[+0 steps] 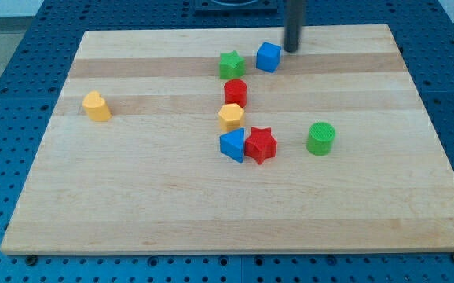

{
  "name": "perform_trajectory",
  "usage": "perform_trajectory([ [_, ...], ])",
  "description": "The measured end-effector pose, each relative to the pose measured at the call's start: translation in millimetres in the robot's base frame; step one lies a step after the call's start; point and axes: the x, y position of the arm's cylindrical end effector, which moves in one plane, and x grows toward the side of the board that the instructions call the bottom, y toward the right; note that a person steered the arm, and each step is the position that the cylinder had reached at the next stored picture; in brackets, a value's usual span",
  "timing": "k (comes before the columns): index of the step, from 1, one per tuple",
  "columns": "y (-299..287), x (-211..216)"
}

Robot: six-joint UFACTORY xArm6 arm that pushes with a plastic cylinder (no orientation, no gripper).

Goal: Place the blue cube diagonal to the yellow heart

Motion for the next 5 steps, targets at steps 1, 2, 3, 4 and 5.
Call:
perform_trajectory([
  [1,3,0],
  [2,7,44],
  [3,-10,41],
  [4,-37,35],
  [5,-58,23],
])
